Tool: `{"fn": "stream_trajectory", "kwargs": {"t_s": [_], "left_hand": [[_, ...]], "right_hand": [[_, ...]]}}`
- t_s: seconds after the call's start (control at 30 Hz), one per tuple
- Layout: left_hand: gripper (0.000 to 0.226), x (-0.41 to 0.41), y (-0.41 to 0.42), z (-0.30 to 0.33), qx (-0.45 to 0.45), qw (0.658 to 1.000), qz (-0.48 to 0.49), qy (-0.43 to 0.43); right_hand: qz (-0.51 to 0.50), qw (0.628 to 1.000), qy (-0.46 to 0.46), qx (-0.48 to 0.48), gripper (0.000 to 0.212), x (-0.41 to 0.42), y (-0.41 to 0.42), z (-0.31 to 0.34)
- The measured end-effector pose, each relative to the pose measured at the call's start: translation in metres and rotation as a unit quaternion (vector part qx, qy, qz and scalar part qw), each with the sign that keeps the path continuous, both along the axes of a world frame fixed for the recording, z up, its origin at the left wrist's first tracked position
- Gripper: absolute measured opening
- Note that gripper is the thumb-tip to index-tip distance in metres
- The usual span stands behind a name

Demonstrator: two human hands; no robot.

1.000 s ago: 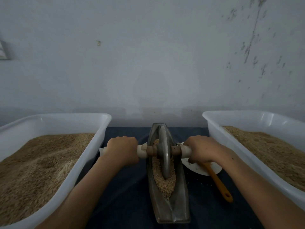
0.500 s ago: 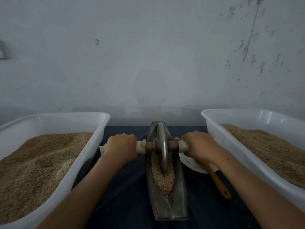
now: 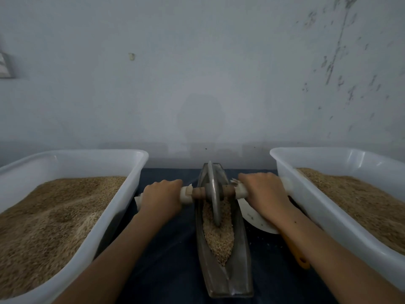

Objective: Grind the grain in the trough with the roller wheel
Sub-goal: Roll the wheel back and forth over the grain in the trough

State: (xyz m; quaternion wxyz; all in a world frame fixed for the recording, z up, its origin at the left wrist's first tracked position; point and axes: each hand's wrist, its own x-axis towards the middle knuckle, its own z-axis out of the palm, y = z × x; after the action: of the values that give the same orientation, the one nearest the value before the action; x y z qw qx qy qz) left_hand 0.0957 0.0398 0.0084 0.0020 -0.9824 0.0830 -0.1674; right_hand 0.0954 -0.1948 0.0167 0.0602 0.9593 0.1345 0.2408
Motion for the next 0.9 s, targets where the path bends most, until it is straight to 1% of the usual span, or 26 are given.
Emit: {"fn": "stream_trajectory", "kwargs": {"t_s": [0.07, 0.13, 0.2, 0.27, 0.37, 0.43, 0.53, 0.63, 0.7, 0.77, 0.83, 0.9], "left_hand": [[0.014, -0.001, 0.001, -0.002, -0.006, 1.000, -0.004, -0.003], [0.014, -0.003, 0.001, 0.000, 0.000, 1.000, -0.003, 0.009], [0.012, -0.005, -0.001, 0.004, 0.020, 0.999, -0.002, 0.027], [0.015, -0.007, -0.004, 0.010, 0.049, 0.998, -0.001, 0.045], [0.020, -0.009, -0.008, 0.016, 0.093, 0.994, 0.002, 0.050], [0.020, -0.011, -0.011, 0.018, 0.109, 0.993, 0.003, 0.042], [0.017, -0.011, -0.011, 0.017, 0.094, 0.995, 0.004, 0.020], [0.012, -0.011, -0.009, 0.012, 0.051, 0.999, -0.003, -0.002], [0.015, -0.010, -0.007, 0.008, 0.029, 0.999, -0.002, -0.014], [0.016, -0.010, -0.007, 0.006, 0.015, 1.000, -0.002, -0.022], [0.017, -0.010, -0.006, 0.005, 0.013, 1.000, -0.001, -0.020], [0.016, -0.010, -0.006, 0.007, 0.024, 1.000, -0.002, 0.001]], "right_hand": [[0.007, 1.000, -0.016, -0.003, 0.016, 0.002, 0.000, -0.002], [0.001, 1.000, 0.023, -0.005, 0.016, 0.001, -0.001, 0.002], [-0.005, 0.996, 0.094, -0.003, 0.013, -0.002, -0.003, 0.008], [-0.012, 0.983, 0.184, 0.000, 0.009, -0.006, -0.006, 0.015], [-0.034, 0.956, 0.290, 0.019, 0.030, -0.009, -0.009, 0.020], [-0.040, 0.947, 0.319, 0.031, 0.034, -0.009, -0.010, 0.020], [-0.039, 0.954, 0.296, 0.038, 0.024, -0.006, -0.011, 0.015], [-0.026, 0.982, 0.182, 0.045, 0.004, -0.003, -0.008, 0.006], [-0.021, 0.993, 0.103, 0.044, 0.009, -0.001, -0.006, 0.000], [-0.015, 0.998, 0.047, 0.027, 0.013, 0.001, -0.005, -0.005], [-0.010, 0.999, 0.039, 0.019, 0.013, 0.002, -0.005, -0.004], [-0.010, 0.996, 0.081, 0.019, 0.010, 0.001, -0.006, 0.001]]}}
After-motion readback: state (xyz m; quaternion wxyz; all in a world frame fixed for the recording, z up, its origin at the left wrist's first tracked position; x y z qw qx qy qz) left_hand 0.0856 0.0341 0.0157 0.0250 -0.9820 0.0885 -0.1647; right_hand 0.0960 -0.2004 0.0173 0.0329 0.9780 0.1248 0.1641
